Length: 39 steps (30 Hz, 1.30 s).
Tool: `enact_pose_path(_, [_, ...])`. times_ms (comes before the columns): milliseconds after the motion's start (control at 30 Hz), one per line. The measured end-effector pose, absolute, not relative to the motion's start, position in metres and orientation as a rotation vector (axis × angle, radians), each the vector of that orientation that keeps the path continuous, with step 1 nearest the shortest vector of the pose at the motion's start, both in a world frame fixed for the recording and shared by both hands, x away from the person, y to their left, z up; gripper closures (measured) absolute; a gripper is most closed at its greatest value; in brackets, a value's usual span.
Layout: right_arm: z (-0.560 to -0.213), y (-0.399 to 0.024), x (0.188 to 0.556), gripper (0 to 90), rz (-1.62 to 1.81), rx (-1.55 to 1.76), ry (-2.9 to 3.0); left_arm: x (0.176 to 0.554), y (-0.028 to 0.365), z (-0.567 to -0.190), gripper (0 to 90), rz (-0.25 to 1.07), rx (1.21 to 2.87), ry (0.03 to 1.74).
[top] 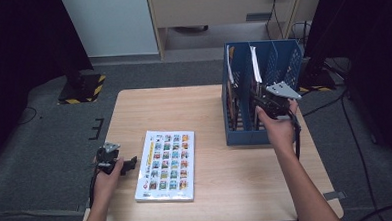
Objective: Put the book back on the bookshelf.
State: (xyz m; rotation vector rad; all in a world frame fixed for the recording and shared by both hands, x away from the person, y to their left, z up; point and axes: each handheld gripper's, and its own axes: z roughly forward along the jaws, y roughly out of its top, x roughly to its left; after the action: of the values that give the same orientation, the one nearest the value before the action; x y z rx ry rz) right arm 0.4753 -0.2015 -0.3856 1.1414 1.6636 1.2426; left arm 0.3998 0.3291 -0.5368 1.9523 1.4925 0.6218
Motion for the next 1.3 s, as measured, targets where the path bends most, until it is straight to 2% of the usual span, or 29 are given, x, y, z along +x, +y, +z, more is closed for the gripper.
enact_pose_path(167, [-0.3823, -0.1992, 0.4757, 65.8, 1.222, 1.121, 1.664, 0.3998, 0.3292, -0.5368, 1.2, 0.622, 1.953, 1.492])
enact_pose_path(333, [-0.3822, -0.1966, 0.4762, 66.4, 1.212, 1.104, 1.672, 0.3999, 0.3292, -0.5368, 1.2, 0.622, 1.953, 1.492])
enact_pose_path(967, [-0.3816, -0.2011, 0.4763, 51.9, 1.252, 1.137, 1.664, 0.3998, 0.3291, -0.5368, 1.2, 0.622, 1.953, 1.492])
enact_pose_path(1300, [-0.3809, -0.2033, 0.476, 47.1, 1.252, 1.149, 1.657, 0.3998, 0.3292, -0.5368, 1.2, 0.622, 1.953, 1.492])
